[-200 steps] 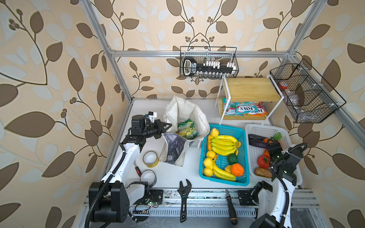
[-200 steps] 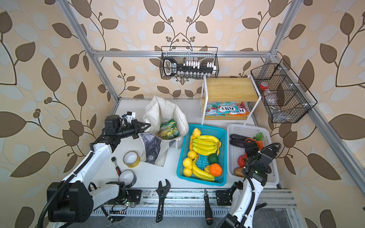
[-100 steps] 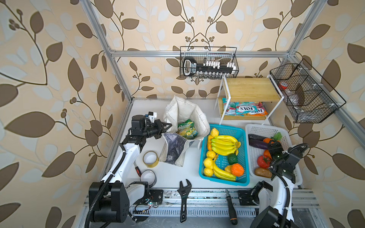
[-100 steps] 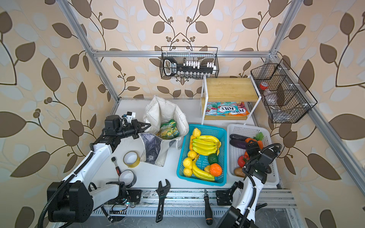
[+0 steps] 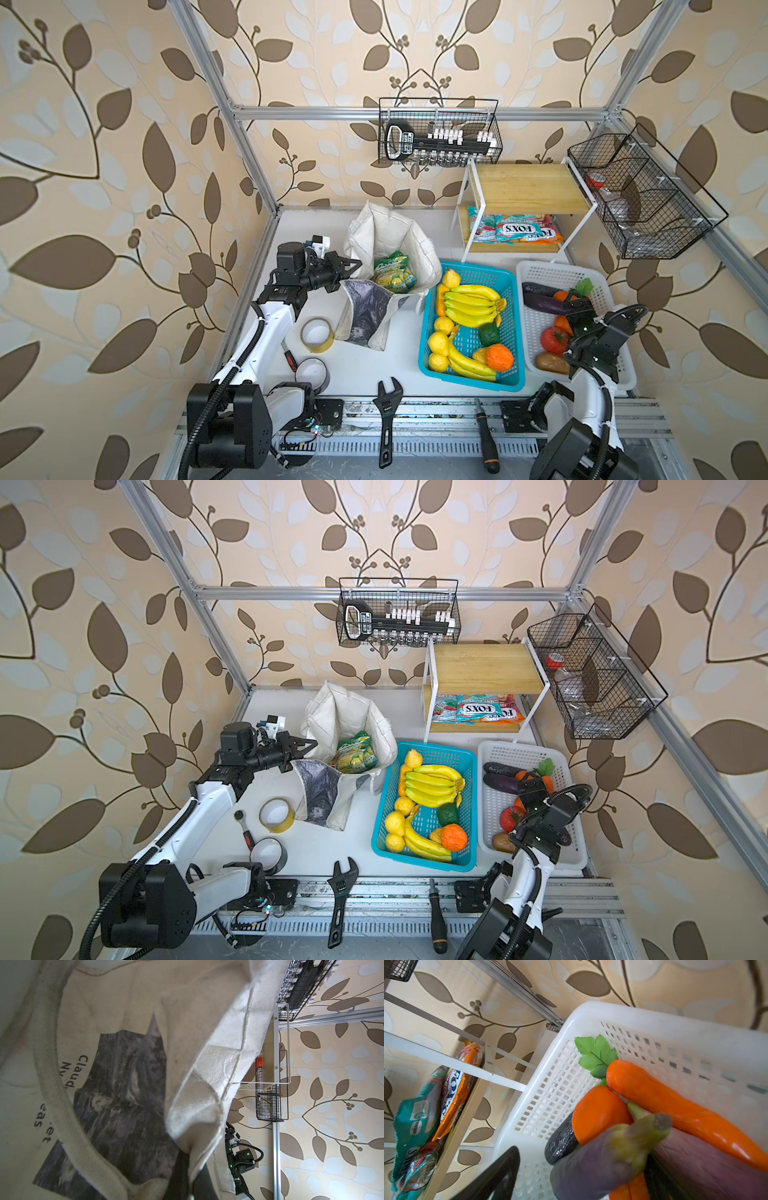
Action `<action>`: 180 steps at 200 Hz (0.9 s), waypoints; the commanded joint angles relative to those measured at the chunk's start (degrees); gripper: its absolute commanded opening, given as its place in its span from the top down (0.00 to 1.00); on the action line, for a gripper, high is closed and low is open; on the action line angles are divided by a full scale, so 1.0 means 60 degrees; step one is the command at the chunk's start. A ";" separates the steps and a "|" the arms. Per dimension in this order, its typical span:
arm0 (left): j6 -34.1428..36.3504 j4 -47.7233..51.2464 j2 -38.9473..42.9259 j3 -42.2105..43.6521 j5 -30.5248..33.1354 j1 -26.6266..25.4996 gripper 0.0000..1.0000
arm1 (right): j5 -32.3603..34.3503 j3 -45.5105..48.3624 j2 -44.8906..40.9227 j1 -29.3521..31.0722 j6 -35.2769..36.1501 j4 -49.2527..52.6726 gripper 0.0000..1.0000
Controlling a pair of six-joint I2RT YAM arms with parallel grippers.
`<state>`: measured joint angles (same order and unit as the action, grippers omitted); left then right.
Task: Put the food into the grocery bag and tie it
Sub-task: 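Lower the right gripper and close it on the purple eggplant's end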
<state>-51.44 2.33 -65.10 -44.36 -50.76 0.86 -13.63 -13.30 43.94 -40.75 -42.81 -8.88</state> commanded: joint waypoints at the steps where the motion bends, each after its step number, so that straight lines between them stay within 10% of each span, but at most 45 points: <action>1: 0.0179 -0.0302 0.0029 -0.0089 -0.0285 0.0102 1.00 | -0.0102 -0.0218 0.0496 -0.0026 -0.0149 -0.0785 0.14; 48: 0.0324 -0.0106 0.0003 -0.0165 -0.0213 0.0099 1.00 | -0.0821 -0.0222 0.1551 -0.0008 -0.0760 -0.2288 0.37; 72: 0.0341 -0.0084 -0.0048 -0.0209 -0.0211 0.0098 1.00 | -0.0660 -0.0343 0.1262 -0.0011 -0.0616 -0.2040 0.66; 180: 0.0341 -0.0022 -0.0078 -0.0245 -0.0109 0.0102 1.00 | -0.0839 -0.0850 -0.0859 0.0090 -0.0389 -0.0699 0.70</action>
<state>-50.98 2.74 -65.36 -44.36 -50.70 0.86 -17.10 -15.66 41.54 -40.60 -44.73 -15.40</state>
